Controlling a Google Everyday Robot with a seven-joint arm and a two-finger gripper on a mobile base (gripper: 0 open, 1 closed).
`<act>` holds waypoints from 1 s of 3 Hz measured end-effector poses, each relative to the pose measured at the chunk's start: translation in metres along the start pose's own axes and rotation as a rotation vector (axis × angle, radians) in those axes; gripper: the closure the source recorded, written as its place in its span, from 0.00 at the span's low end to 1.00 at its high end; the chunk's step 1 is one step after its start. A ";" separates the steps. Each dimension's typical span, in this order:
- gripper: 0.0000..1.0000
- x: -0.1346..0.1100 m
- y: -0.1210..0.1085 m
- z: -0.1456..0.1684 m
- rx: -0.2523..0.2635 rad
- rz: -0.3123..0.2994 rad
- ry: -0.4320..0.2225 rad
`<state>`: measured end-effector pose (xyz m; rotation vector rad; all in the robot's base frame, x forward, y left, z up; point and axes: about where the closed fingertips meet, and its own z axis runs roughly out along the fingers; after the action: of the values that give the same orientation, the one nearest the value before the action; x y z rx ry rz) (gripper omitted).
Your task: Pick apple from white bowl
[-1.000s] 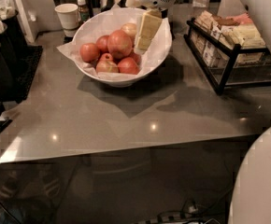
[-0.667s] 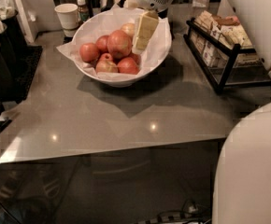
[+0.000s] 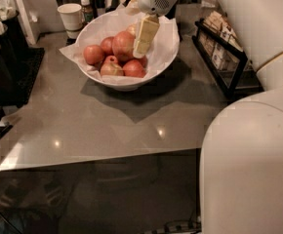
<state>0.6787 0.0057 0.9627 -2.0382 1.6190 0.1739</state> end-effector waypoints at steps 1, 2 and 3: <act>0.18 0.000 -0.001 0.012 -0.023 0.010 -0.011; 0.19 -0.001 -0.003 0.020 -0.033 0.029 -0.030; 0.17 -0.004 -0.003 0.031 -0.052 0.039 -0.051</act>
Offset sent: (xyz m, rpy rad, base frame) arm 0.0042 0.0092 -0.0181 0.0350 0.0798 -0.0100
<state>0.6868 0.0246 0.9386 -2.0252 1.6393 0.2818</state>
